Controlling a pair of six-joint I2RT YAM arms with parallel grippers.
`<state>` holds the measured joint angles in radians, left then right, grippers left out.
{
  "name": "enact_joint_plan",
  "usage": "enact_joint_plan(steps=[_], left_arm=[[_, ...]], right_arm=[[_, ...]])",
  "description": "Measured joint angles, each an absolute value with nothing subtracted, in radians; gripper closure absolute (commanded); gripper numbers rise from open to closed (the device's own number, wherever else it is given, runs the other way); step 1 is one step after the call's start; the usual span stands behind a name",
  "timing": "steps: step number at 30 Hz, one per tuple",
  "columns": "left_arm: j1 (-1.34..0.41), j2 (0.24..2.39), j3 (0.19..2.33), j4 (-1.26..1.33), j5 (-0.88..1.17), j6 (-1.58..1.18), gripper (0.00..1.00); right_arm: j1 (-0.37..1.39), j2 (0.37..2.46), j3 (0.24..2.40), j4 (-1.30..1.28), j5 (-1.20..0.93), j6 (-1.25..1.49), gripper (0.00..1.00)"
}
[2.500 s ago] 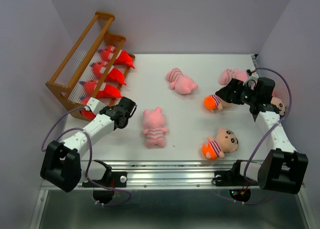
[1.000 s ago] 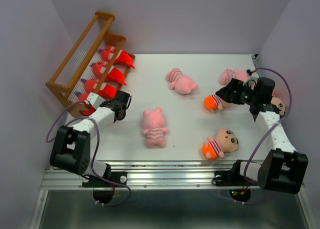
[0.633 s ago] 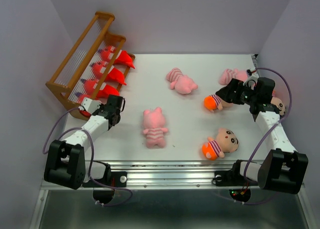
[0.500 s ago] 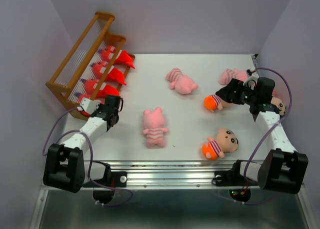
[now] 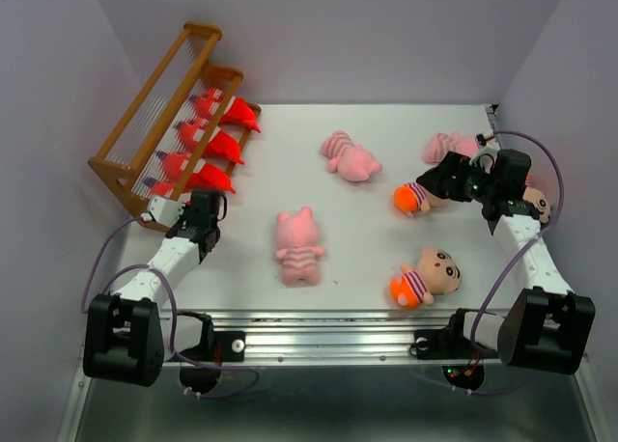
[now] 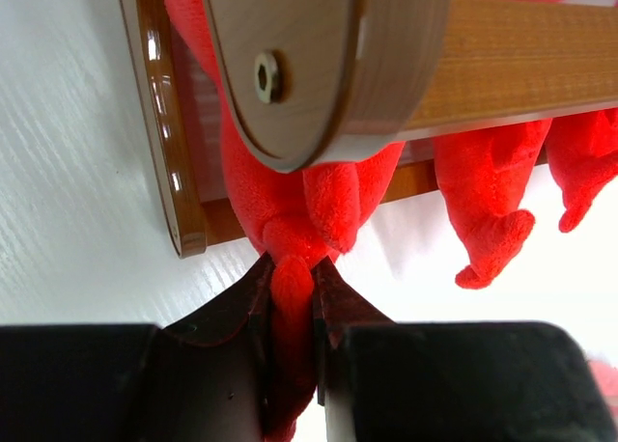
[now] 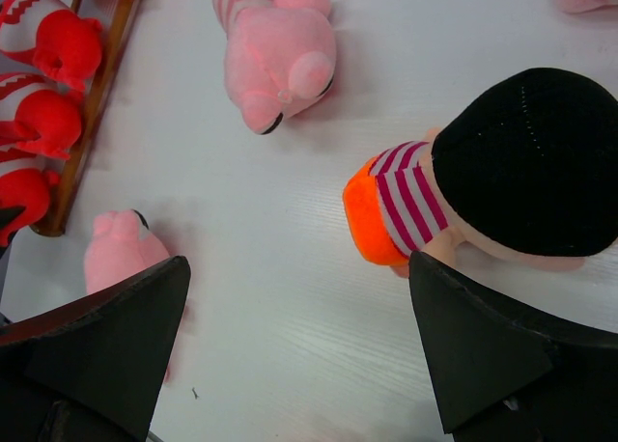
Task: Place and organize the stuffed toys onto the shelf
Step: Place the stuffed toy onto shelf
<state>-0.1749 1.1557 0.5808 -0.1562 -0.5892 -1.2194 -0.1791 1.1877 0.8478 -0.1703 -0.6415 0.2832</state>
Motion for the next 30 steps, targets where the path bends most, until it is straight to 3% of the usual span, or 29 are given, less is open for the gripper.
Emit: enact_joint_plan(steps=[4, 10, 16, 30], left_arm=[[-0.168, 1.140, 0.574, -0.145, -0.576, -1.213, 0.60], [-0.168, 1.127, 0.566, -0.146, -0.553, -1.212, 0.34], [-0.168, 1.090, 0.555, -0.149, -0.542, -1.213, 0.20], [-0.168, 0.946, 0.537, -0.163, -0.432, -1.143, 0.03]], right_arm=[[-0.179, 1.188, 0.848, -0.170, -0.641, 0.284, 0.00], [-0.179, 1.188, 0.848, -0.170, -0.637, 0.283, 0.00], [-0.179, 1.188, 0.848, -0.170, -0.635, 0.283, 0.00], [-0.179, 1.188, 0.848, -0.170, -0.635, 0.283, 0.00]])
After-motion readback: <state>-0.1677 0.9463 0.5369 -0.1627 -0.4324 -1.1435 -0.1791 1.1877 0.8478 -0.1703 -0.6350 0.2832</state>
